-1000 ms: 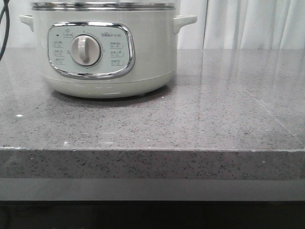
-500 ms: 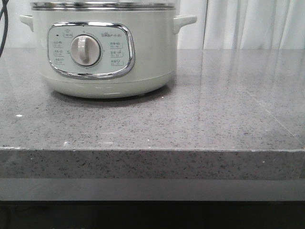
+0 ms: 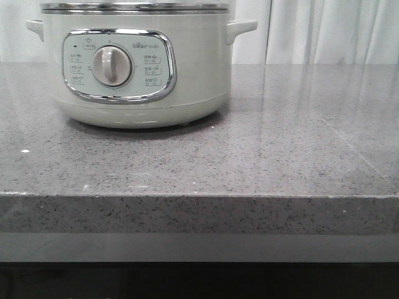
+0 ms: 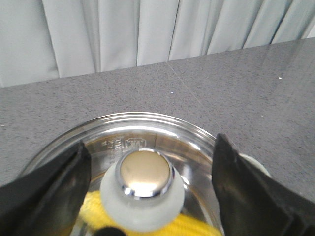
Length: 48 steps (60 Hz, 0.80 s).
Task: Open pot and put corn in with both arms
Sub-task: 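Release the lid knob and raise the left gripper away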
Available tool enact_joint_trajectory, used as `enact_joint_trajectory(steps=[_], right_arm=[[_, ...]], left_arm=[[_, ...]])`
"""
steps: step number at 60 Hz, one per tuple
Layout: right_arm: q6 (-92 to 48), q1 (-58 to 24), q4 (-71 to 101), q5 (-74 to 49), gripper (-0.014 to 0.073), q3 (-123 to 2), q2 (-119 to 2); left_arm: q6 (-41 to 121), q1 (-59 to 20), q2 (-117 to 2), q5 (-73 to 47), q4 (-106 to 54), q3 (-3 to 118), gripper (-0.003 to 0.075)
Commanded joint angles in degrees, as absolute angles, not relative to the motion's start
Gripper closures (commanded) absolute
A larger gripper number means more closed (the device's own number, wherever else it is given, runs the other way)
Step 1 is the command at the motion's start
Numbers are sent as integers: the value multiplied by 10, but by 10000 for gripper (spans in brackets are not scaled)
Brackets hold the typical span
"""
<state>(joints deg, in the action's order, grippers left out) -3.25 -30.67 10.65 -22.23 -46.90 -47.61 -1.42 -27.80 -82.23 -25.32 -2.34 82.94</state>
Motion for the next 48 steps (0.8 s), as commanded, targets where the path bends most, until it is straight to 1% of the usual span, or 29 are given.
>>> enact_joint_trajectory(steps=[1, 6, 10, 32, 40, 48], right_arm=[[-32, -308, 110, -175, 43, -484, -473], [-32, -308, 110, -175, 43, -484, -473], [-32, -308, 110, -175, 43, -484, -473], [-32, -308, 110, -179, 43, -484, -473], [-32, -308, 110, -179, 43, -484, -473], [-32, -308, 110, -181, 43, -484, -473]], left_arm=[[-16, -281, -753, -281, -4, 851, 206], [-16, -281, -710, -310, 4, 828, 206], [-16, -281, -671, -311, 4, 790, 206], [-16, -281, -462, -296, 4, 525, 206], [-16, -281, -399, -291, 4, 461, 206], [-16, -281, -355, -289, 4, 422, 206]])
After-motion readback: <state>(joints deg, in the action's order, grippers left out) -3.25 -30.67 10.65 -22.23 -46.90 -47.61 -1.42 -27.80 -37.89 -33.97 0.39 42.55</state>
